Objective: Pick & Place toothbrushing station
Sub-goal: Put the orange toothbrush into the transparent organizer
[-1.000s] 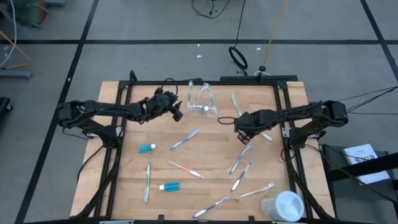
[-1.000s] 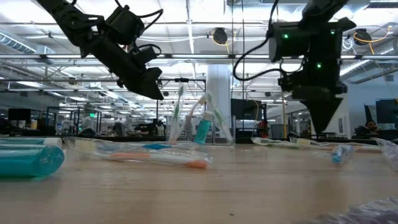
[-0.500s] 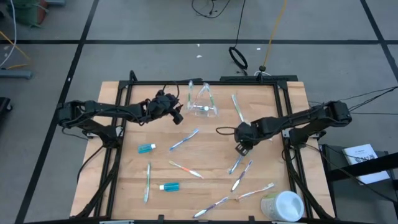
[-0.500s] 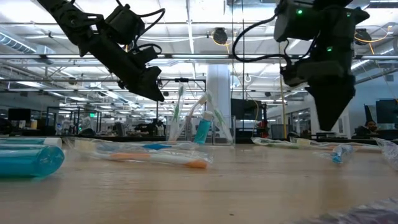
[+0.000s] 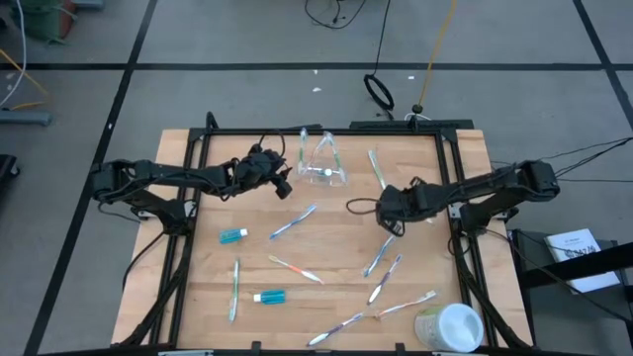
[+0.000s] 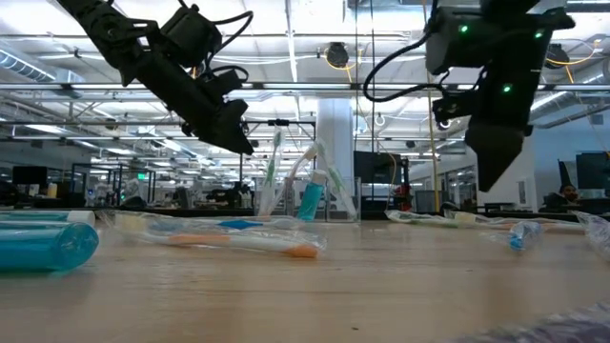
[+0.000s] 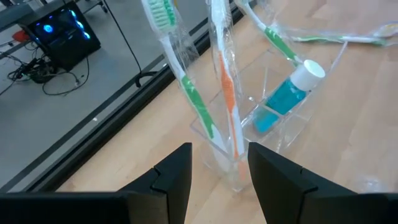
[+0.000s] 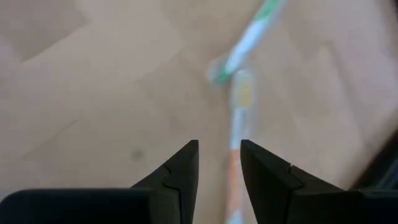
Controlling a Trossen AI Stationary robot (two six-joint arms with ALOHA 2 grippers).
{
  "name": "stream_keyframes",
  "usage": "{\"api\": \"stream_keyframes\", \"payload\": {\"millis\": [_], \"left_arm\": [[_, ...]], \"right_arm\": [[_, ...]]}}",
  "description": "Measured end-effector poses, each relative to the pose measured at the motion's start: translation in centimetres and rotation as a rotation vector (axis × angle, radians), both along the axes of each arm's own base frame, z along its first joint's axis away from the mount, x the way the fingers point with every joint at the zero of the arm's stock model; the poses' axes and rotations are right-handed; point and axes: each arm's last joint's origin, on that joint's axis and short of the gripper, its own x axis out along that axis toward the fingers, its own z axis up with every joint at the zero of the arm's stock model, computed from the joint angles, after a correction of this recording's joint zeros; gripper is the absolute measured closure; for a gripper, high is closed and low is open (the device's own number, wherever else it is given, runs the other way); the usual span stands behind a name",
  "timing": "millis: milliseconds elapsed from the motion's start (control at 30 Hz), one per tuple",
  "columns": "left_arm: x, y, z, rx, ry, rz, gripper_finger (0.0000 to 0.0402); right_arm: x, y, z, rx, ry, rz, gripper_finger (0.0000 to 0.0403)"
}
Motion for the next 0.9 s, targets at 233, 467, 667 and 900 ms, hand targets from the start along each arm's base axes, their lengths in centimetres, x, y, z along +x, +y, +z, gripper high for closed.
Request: {"api": "stream_keyframes", "payload": {"millis": [233,467,667,900], "left_arm": [[0.3,0.0,0.4,-0.004,-0.066,0.010,0.0238],[0.3,0.0,0.4,-0.010,-0.068,-0.001,0.0238],[0.3,0.0,0.4,-0.020,-0.070,-0.018,0.0238],[0.3,0.0,0.4,-0.019,-0.070,-0.018,0.0238]], "right_arm": [[-0.4,-3.5,-0.9,0.074,0.016,-0.068,0.0293],[-1.4,-5.4,-3.8,0.159,-0.051,-0.062,0.0293],[-2.4,-6.0,-5.2,0.157,-0.073,-0.101,0.0295],[-2.6,-5.7,-5.5,0.210,-0.074,-0.080,0.0375]]}}
